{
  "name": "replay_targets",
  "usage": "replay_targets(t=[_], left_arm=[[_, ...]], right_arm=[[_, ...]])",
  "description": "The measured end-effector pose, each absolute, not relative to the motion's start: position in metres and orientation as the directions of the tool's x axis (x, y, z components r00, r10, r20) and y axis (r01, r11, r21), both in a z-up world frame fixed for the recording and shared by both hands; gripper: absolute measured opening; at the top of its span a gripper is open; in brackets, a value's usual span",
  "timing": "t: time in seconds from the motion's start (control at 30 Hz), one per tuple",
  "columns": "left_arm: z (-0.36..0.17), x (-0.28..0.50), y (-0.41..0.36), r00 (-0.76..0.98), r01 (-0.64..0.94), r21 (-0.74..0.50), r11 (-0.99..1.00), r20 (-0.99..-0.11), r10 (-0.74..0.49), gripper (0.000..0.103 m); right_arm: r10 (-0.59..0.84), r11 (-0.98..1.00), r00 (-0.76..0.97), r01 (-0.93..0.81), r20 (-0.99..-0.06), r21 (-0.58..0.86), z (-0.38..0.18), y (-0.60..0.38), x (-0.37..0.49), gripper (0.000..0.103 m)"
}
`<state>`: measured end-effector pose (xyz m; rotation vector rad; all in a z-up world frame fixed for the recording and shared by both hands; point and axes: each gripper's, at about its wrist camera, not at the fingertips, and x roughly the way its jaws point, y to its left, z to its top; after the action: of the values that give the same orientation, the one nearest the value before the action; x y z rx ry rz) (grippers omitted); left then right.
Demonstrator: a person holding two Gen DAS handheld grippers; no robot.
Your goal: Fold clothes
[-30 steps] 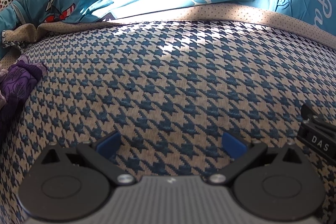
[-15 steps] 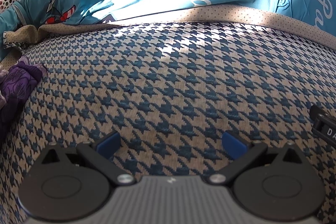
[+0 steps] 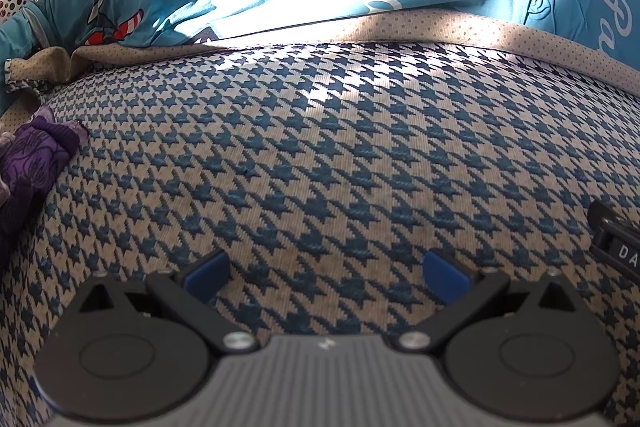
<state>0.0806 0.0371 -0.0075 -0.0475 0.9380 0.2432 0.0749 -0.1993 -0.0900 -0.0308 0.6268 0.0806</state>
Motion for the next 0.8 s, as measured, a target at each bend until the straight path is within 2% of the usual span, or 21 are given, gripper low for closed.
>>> replay_targets(t=[0.8], left_arm=[[-0.0083, 0.0777, 0.0353, 0.590, -0.212, 0.068, 0.975, -0.786, 0.183, 0.103]], right_arm=[[0.066, 0.996, 0.807, -0.084, -0.587, -0.003, -0.0894, -0.1993, 0.0757, 0.103]])
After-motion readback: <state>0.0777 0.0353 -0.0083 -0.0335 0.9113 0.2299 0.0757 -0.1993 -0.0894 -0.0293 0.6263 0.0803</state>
